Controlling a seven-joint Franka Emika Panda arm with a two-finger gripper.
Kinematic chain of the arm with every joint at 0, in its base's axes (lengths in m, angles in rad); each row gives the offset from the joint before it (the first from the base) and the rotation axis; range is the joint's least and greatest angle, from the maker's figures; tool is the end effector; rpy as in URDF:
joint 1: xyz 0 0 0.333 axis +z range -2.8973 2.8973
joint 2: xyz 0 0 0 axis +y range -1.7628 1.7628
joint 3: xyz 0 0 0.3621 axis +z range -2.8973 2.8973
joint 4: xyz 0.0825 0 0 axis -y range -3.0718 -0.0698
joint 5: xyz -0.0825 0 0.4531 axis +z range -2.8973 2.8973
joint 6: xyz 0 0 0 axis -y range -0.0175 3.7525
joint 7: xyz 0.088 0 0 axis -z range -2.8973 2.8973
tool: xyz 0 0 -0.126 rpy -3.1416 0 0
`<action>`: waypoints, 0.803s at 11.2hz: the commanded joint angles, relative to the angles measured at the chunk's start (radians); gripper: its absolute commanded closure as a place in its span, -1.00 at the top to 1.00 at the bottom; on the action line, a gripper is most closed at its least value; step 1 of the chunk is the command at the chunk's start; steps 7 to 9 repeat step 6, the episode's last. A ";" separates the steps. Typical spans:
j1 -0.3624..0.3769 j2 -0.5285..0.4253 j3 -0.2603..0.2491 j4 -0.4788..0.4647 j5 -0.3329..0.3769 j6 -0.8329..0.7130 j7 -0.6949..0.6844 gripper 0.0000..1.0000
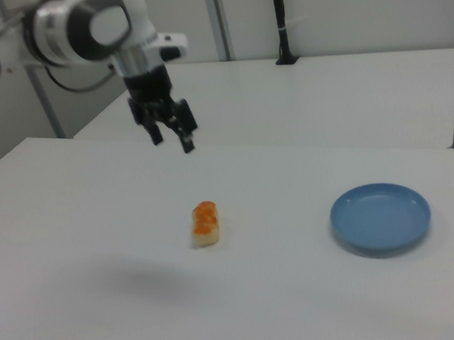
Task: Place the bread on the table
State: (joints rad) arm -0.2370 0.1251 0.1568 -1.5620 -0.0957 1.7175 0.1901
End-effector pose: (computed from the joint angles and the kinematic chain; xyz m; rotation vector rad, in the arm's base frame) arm 0.6746 -0.0708 0.5894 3.0418 -0.3966 0.0553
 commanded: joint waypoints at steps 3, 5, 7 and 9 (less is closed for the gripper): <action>0.059 -0.152 -0.075 -0.052 0.085 -0.104 -0.054 1.00; 0.106 -0.180 -0.112 -0.069 0.083 -0.095 -0.057 1.00; 0.110 -0.177 -0.115 -0.069 0.085 -0.095 -0.087 1.00; 0.110 -0.177 -0.115 -0.069 0.085 -0.095 -0.087 1.00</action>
